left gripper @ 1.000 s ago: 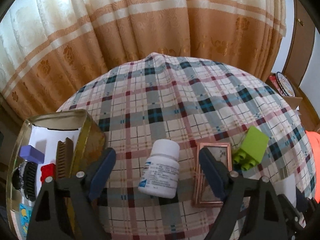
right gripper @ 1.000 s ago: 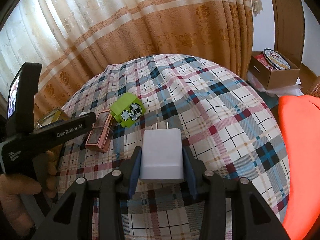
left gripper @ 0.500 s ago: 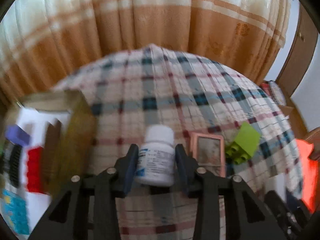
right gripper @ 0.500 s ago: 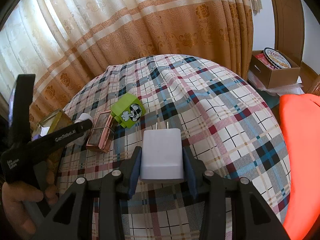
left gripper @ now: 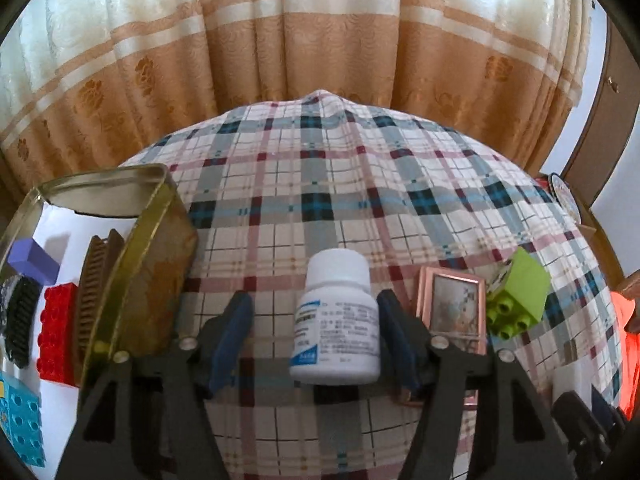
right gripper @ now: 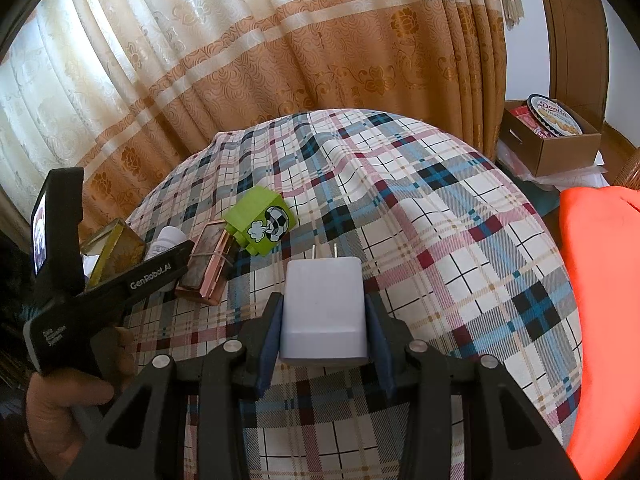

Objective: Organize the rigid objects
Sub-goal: 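Grasp the white pill bottle with the left tool while the right tool holds the charger, then carry the charger block and pill bottle over the tin tray with both tools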

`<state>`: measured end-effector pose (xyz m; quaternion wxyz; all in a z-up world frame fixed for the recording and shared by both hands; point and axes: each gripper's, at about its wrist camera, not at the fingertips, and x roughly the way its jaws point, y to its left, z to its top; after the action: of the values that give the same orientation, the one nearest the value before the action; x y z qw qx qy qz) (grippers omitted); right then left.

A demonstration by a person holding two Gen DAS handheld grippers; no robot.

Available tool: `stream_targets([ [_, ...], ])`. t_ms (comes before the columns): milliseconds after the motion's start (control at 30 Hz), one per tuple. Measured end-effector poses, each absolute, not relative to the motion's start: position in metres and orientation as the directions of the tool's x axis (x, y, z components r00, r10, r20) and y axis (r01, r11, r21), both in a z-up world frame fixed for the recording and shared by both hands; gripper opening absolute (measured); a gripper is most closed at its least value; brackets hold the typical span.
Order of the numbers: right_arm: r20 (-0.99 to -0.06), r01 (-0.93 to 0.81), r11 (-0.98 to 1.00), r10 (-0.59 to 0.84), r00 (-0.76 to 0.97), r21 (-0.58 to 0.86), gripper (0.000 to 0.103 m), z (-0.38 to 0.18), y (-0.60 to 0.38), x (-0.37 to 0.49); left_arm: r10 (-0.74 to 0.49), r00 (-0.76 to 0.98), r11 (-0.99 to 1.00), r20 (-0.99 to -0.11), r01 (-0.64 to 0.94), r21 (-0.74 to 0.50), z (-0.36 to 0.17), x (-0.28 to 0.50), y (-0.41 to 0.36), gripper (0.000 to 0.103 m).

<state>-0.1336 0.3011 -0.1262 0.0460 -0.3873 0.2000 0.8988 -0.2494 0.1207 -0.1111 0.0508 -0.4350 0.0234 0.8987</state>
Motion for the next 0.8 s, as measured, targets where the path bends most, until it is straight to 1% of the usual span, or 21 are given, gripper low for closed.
stream_targets([
  [100,-0.715,-0.238,-0.916,-0.071,-0.696,0.323,0.044,-0.126,0.301,-0.134,0.077,-0.617,-0.993,-0.783,-0.115,-0.007,-0.111,-0.249,0.121,0.063],
  [133,-0.715,-0.238,-0.917,-0.07,-0.696,0.321,0.044,-0.127,0.301,-0.134,0.085,-0.618,-0.992,-0.782,-0.125,-0.009,-0.11,-0.248,0.122,0.054],
  [167,-0.715,-0.238,-0.917,-0.07,-0.696,0.321,0.044,-0.127,0.301,-0.134,0.097,-0.62,-0.989,-0.778,-0.147,-0.007,-0.109,-0.247,0.125,0.039],
  [200,-0.716,-0.238,-0.917,-0.069,-0.695,0.319,0.044,-0.127,0.301,-0.134,0.107,-0.621,-0.986,-0.777,-0.168,-0.001,-0.109,-0.245,0.128,0.035],
  [233,-0.716,-0.238,-0.918,-0.067,-0.695,0.317,0.044,-0.127,0.301,-0.134,0.099,-0.623,-0.984,-0.776,-0.178,0.017,-0.109,-0.244,0.13,0.035],
  [300,-0.716,-0.239,-0.919,-0.065,-0.695,0.315,0.044,-0.127,0.301,-0.133,0.103,-0.624,-0.983,-0.775,-0.183,0.017,-0.108,-0.239,0.132,0.035],
  [433,-0.717,-0.239,-0.919,-0.064,-0.695,0.313,0.044,-0.127,0.301,-0.133,0.115,-0.61,-0.985,-0.784,-0.17,-0.013,-0.106,-0.229,0.126,0.035],
  [500,-0.716,-0.239,-0.919,-0.064,-0.695,0.314,0.044,-0.126,0.301,-0.133,0.145,-0.597,-0.985,-0.789,-0.159,-0.061,-0.104,-0.221,0.12,0.035],
  [667,-0.717,-0.24,-0.92,-0.061,-0.694,0.31,0.044,-0.126,0.302,-0.133,0.221,-0.622,-0.972,-0.751,-0.202,-0.119,-0.086,-0.183,0.12,0.035],
  [800,-0.718,-0.242,-0.92,-0.059,-0.694,0.309,0.044,-0.126,0.302,-0.133,0.268,-0.637,-0.959,-0.723,-0.251,-0.134,-0.073,-0.153,0.12,0.035],
])
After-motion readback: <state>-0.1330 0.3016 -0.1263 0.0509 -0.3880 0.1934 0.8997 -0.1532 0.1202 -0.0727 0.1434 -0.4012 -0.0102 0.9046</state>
